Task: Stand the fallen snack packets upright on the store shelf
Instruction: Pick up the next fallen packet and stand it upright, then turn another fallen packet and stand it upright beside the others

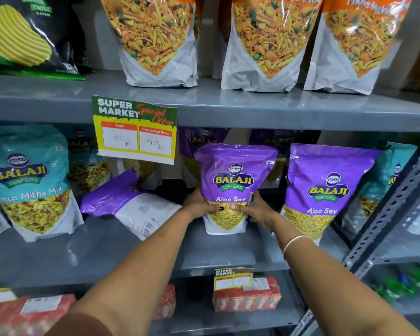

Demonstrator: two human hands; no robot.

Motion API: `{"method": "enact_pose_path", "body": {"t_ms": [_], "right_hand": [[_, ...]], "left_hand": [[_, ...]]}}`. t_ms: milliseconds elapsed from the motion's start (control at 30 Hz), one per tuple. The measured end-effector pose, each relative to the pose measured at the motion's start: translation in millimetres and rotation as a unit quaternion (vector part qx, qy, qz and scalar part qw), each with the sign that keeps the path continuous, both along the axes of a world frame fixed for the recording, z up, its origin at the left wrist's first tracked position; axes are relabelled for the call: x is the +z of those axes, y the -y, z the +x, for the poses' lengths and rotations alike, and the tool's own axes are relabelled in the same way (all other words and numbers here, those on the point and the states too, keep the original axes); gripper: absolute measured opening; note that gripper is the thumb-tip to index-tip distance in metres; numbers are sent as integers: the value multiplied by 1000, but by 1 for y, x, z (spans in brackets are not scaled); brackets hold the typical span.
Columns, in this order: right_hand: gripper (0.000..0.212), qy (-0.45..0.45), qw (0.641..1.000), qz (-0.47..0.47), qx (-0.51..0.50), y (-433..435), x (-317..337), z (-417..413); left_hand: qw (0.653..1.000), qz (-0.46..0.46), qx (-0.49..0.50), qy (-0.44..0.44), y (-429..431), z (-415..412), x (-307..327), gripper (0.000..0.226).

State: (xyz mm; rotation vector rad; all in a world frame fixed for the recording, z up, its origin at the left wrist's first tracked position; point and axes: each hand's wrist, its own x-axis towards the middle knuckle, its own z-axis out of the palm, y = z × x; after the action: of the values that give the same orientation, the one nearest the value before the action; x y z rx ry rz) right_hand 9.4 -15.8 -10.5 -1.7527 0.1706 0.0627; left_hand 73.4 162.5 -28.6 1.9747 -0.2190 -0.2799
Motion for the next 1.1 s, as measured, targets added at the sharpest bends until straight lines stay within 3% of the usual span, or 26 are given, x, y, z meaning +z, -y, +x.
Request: {"method": "enact_pose_path", "body": {"t_ms": [133,333,433,500,567,633,700,767,833,867,1033,1100], "right_hand": [[79,-14,1000,1,2,11,-3,-22],[78,-10,999,-46,20,31,-2,-47],[80,-16,999,-50,15,32,0,-51],[70,-41,992,-114,46,29,8,-56],[59,-132,961,-222,95,26,13,-57],[51,-260,899,-321,148,20,19,-57],[49,-332,838,-382,203,8,20,-52],[51,-351,811,-403,240,-9,22,-45],[53,-335,813,-403,255,-33,29,-43],[51,-311,821,-404,256,-47,33,-43],[38,-114,885,-408,192,-105,45,-26],[43,-75,907,-392,138,-122,40,-9]], "left_hand": [[1000,0,26,-9,10,-24,-4,105],[998,5,55,-20,33,-76,12,67],[996,14,91,-21,39,-90,13,75],[994,5,111,-15,37,-98,15,82],[992,6,127,2,29,-105,17,83],[989,24,146,15,17,-110,18,73],[982,44,183,25,-1,-113,19,55],[974,43,217,37,-19,-112,19,26],[968,56,240,45,-37,-110,23,10],[965,70,248,46,-48,-107,23,12],[946,108,305,33,-97,-82,17,50],[940,115,322,13,-120,-68,12,64]]}}
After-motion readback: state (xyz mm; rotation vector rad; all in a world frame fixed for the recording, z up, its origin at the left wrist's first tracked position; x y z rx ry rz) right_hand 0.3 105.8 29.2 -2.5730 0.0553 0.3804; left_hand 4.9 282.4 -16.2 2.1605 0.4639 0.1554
